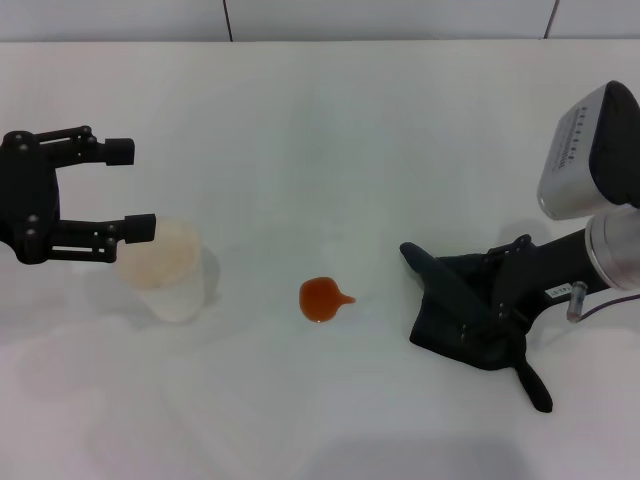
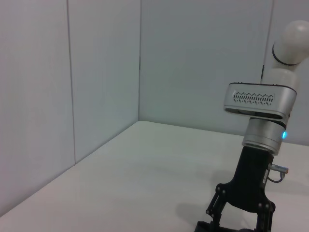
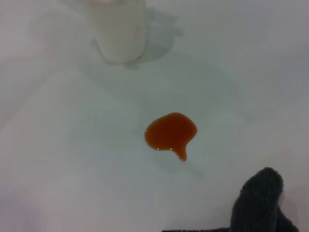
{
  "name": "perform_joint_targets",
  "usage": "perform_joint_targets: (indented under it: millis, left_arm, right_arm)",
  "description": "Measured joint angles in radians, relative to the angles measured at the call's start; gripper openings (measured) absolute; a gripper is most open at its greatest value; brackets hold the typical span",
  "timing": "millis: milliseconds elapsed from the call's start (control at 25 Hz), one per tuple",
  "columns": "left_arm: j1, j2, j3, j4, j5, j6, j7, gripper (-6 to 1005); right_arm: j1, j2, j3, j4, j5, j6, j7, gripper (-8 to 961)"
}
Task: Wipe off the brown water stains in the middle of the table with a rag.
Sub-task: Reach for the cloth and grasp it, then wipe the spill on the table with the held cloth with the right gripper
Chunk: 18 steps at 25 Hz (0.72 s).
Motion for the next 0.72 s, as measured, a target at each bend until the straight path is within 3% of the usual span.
perform_joint_targets:
  millis: [720]
  left_arm:
    - [0.005, -0.005, 0.000, 0.000, -0.004, 0.004, 0.002, 892]
  right_arm:
    - [0.000, 0.000, -0.018, 0.034, 0.007, 0.021, 0.000, 724]
